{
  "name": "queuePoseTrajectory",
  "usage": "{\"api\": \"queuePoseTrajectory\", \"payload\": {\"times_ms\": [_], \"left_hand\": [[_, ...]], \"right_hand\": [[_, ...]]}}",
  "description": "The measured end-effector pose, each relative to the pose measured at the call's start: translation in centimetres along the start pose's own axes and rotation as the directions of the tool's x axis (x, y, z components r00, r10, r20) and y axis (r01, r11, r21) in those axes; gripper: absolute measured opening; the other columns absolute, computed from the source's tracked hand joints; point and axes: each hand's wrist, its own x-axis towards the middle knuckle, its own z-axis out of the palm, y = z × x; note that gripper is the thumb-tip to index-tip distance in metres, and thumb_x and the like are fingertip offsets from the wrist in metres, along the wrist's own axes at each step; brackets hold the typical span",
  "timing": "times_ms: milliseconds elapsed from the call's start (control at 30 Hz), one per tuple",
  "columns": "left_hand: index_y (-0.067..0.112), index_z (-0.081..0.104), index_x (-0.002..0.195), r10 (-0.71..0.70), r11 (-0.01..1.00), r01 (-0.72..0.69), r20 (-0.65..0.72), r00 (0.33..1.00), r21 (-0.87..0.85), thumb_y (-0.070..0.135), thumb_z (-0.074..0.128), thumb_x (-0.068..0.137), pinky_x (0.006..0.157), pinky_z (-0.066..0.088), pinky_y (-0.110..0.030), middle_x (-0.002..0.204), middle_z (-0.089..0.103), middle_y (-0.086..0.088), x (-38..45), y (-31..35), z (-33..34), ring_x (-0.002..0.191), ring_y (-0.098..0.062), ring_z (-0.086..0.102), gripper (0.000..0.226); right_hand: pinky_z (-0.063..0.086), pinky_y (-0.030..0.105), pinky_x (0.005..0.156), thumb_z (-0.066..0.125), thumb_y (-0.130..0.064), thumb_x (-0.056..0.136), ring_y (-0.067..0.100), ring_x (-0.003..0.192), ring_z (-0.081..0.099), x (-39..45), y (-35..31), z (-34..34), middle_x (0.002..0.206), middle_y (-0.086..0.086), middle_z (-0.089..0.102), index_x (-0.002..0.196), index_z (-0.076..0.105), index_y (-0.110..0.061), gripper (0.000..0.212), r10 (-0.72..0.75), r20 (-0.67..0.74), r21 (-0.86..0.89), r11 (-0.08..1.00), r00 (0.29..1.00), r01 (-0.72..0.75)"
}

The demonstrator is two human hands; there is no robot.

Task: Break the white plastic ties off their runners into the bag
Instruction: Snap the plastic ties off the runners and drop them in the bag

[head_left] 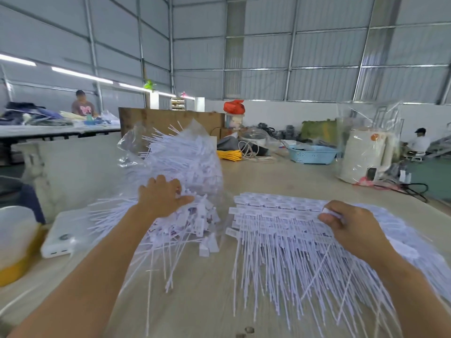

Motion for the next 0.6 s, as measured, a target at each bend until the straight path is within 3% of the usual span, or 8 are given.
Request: {"api": "queuePoseTrajectory", "payload": {"times_ms": [67,167,333,467,533,567,600], "left_hand": [[0.029,0.038,0.134,-0.016,0.996,0.022,0.069,0.997,-0.084,0.080,0.041,0.076,0.103,0.029,-0.054,0.138,0.040,-0.014,-0.2,-0.8,0.9,0.130,-0.036,0.035,0.076],[0.028,0.022,0.142,-0.027,0.977,0.032,0.026,0.999,-0.211,0.083,0.042,0.071,0.104,0.027,-0.055,0.142,0.037,-0.015,-0.6,-0.4,0.8,0.132,-0.036,0.033,0.092],[0.020,0.030,0.138,-0.090,0.992,0.086,0.038,0.995,0.097,0.072,0.049,0.080,0.104,0.030,-0.052,0.138,0.043,-0.016,-1.9,4.2,-2.5,0.128,-0.037,0.038,0.080],[0.018,0.032,0.136,-0.119,0.980,0.133,-0.107,0.987,0.144,0.067,0.051,0.083,0.107,0.020,-0.061,0.140,0.040,-0.019,-4.0,10.1,-4.4,0.131,-0.041,0.034,0.074],[0.015,0.037,0.134,0.035,0.999,-0.034,-0.222,0.975,0.010,0.061,0.051,0.087,0.106,0.026,-0.058,0.138,0.043,-0.015,-4.9,13.2,-4.3,0.129,-0.038,0.038,0.067],[0.014,0.043,0.131,0.132,0.970,-0.179,-0.257,0.957,-0.167,0.057,0.051,0.089,0.103,0.033,-0.051,0.134,0.048,-0.012,-5.3,14.9,-3.8,0.124,-0.034,0.043,0.060],[0.013,0.050,0.125,0.214,0.866,-0.303,-0.251,0.944,-0.398,0.054,0.051,0.090,0.097,0.039,-0.043,0.128,0.054,-0.009,-5.8,16.6,-3.4,0.118,-0.029,0.049,0.054]], "right_hand": [[0.030,0.030,0.053,0.065,-0.015,0.087,0.024,0.058,0.044,0.0,0.0,0.1,0.059,-0.001,0.049,0.078,0.056,-0.017,0.013,0.020,0.005,0.002,1.000,1.000,-0.020],[0.031,0.029,0.053,0.063,-0.016,0.088,0.023,0.058,0.045,0.0,0.1,0.1,0.063,0.002,0.052,0.078,0.057,-0.017,0.012,0.031,0.023,0.004,1.000,0.999,-0.031],[0.033,0.030,0.062,0.062,-0.015,0.089,0.026,0.072,0.052,0.1,-0.1,0.0,0.076,0.008,0.060,0.076,0.058,-0.014,0.013,0.017,0.031,0.087,0.996,0.999,-0.019],[0.031,0.021,0.067,0.061,-0.016,0.089,0.019,0.081,0.052,0.4,-0.2,-0.1,0.085,0.006,0.061,0.084,0.064,-0.010,0.008,0.013,0.016,0.161,0.987,1.000,-0.015],[0.034,0.014,0.066,0.063,-0.016,0.088,0.017,0.080,0.054,0.4,-0.3,-0.1,0.083,0.003,0.062,0.083,0.065,-0.010,0.008,0.020,0.028,0.202,0.979,0.999,-0.025],[0.035,0.010,0.066,0.065,-0.015,0.086,0.015,0.079,0.054,0.5,-0.4,0.0,0.083,0.000,0.062,0.083,0.065,-0.011,0.005,0.030,0.030,0.236,0.971,0.999,-0.036],[0.036,0.008,0.067,0.067,-0.013,0.084,0.013,0.079,0.054,0.5,-0.5,0.0,0.082,-0.003,0.062,0.083,0.065,-0.012,0.003,0.043,0.033,0.269,0.962,0.999,-0.050]]}}
